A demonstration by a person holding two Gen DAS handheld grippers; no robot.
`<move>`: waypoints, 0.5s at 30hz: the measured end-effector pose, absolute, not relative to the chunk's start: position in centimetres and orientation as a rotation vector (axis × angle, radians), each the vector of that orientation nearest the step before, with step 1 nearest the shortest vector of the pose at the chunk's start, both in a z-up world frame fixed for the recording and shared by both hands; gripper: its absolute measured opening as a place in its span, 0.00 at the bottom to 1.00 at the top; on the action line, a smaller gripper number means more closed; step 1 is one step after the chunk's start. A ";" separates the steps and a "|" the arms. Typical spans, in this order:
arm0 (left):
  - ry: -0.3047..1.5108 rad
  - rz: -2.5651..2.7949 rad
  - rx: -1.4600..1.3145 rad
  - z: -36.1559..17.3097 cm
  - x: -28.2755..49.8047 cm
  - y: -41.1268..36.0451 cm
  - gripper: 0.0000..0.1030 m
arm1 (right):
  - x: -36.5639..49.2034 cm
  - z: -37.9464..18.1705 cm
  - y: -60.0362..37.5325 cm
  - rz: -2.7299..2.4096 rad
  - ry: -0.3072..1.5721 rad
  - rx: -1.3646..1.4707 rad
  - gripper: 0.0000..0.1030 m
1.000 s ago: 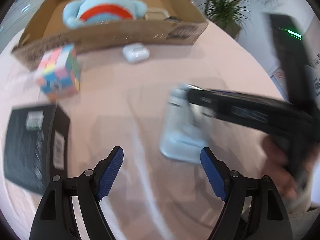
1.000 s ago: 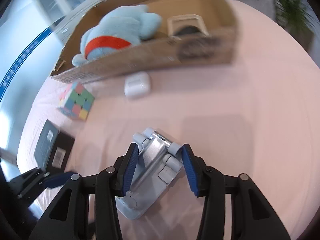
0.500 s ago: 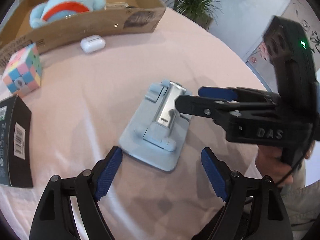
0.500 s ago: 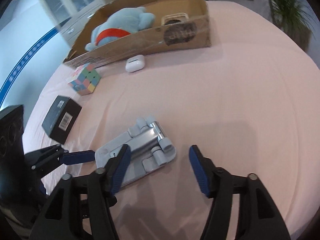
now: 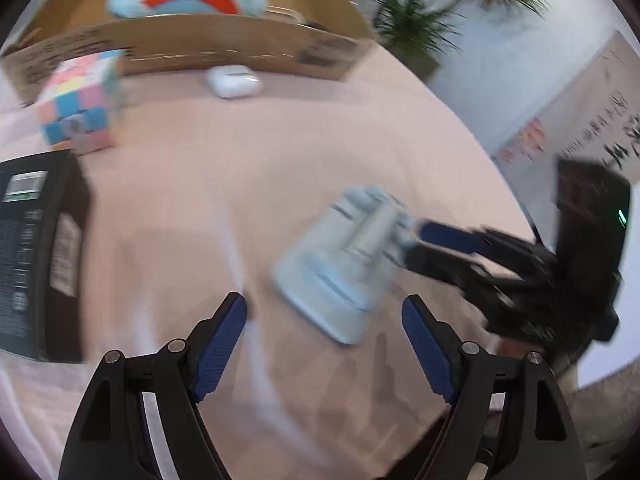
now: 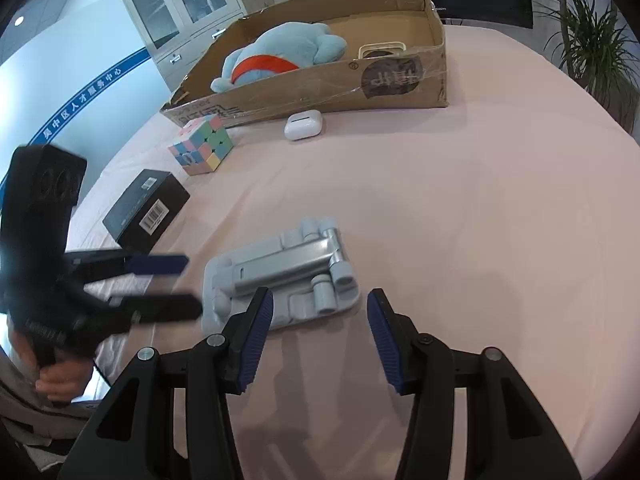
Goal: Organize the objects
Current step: 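Move the right gripper down to the grey phone stand, then grasp the grey phone stand's base with the right gripper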
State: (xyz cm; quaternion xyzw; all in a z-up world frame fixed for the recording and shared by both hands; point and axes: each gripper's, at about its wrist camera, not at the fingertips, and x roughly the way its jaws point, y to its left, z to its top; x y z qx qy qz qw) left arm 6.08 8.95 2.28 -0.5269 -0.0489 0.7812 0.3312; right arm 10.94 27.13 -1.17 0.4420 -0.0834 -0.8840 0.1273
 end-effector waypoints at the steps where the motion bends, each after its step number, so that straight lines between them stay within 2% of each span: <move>1: -0.117 2.051 -1.374 2.3 6.3 9.3 0.78 | 10.7 -1.2 27.2 -2.563 -0.232 1.283 0.46; 4: -0.105 2.084 -1.374 2.2 6.2 10.0 0.77 | 9.8 -1.5 27.3 -2.550 -0.176 1.271 0.46; 5: -0.106 2.095 -1.378 2.2 6.1 9.9 0.76 | 9.4 -1.9 27.6 -2.539 -0.208 1.270 0.39; 7: -0.106 2.162 -1.396 2.3 5.4 9.0 0.74 | 9.5 -2.0 27.9 -2.526 -0.269 1.277 0.33; 11: -0.208 2.154 -1.427 2.2 4.3 7.0 0.74 | 11.8 -1.6 25.7 -2.465 -0.207 1.290 0.33; 13: -0.176 2.120 -1.421 2.3 4.9 7.3 0.74 | 12.5 -1.4 25.0 -2.508 -0.143 1.291 0.33; 15: -0.159 2.111 -1.400 2.6 5.8 7.7 0.74 | 12.3 -1.2 25.4 -2.543 -0.161 1.293 0.34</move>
